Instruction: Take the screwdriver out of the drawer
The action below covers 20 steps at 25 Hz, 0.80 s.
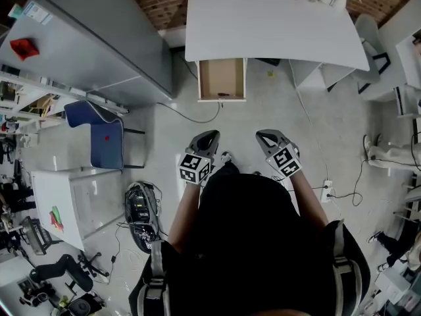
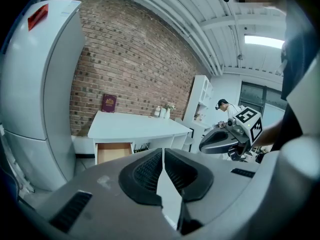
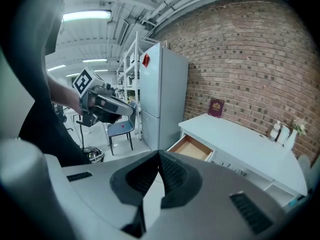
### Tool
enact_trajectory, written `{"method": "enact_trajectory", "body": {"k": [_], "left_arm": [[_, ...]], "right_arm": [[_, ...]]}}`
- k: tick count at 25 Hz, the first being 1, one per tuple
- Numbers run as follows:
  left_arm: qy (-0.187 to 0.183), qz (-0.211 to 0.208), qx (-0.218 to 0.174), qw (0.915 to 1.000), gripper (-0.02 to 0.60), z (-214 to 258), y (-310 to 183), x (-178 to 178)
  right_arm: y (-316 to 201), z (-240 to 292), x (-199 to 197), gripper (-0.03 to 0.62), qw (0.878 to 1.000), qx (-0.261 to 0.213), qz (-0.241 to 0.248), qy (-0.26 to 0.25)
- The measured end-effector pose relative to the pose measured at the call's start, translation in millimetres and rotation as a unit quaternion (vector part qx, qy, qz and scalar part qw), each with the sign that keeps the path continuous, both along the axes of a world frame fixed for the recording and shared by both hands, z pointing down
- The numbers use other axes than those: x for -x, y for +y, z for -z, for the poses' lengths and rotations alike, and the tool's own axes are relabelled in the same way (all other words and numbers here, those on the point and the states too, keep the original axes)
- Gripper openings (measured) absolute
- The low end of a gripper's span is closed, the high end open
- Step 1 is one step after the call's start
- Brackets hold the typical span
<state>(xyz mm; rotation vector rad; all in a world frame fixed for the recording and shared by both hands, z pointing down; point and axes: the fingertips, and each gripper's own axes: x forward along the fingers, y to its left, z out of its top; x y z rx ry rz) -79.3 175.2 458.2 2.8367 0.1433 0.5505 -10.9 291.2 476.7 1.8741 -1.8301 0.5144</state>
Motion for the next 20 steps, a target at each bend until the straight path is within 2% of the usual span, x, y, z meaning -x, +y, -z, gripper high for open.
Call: {"method": "enact_trajectory", "body": {"k": [20], "left_arm": [[0.005, -0.043, 0.022, 0.9988, 0.026, -12, -58, -29]], "right_arm": [[-75, -8, -21, 0.055, 1.0, 0.019, -0.018, 0.011]]}}
